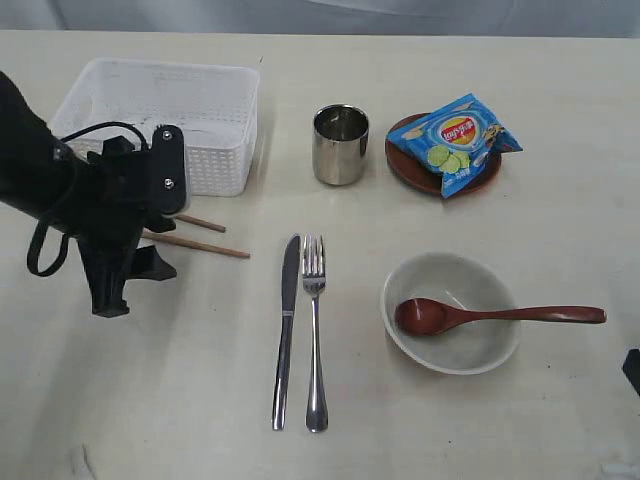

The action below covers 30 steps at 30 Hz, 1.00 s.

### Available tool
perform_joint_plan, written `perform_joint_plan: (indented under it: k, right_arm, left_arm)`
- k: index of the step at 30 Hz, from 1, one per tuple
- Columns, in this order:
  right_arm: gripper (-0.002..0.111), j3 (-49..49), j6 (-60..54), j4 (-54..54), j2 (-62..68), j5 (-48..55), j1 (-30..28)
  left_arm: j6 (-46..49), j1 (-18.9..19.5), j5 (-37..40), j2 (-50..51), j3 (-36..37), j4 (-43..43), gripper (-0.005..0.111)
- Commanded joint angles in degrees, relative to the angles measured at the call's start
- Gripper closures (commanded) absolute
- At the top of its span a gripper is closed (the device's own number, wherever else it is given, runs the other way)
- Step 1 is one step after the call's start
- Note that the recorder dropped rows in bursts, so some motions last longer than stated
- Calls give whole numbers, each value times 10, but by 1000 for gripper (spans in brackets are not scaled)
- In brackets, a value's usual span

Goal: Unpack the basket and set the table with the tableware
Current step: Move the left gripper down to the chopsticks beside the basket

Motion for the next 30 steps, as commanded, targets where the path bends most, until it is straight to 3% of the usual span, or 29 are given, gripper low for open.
perform_joint_plan:
  k: [1,10,16,22,26,30]
  right_arm:
    - [108,2,-5,0,-3,-3,0]
    - [108,2,-5,0,-3,-3,0]
    - [108,2,-5,0,-3,-3,0]
    - [108,2,-5,0,-3,-3,0]
    - [108,2,-5,0,-3,-3,0]
    - [108,2,-5,0,-3,-3,0]
  left_arm:
    - [2,-5,-47,29,-1,20,56]
    - [2,-5,-94,85,-4,31,62]
    - [-11,-5,-11,118,-17,38,63]
    - [-134,-5,93,137,-57,202,63]
    - [-185,-5,99,138,-61,321,64]
    - [-187,-5,80,138,-61,346,67]
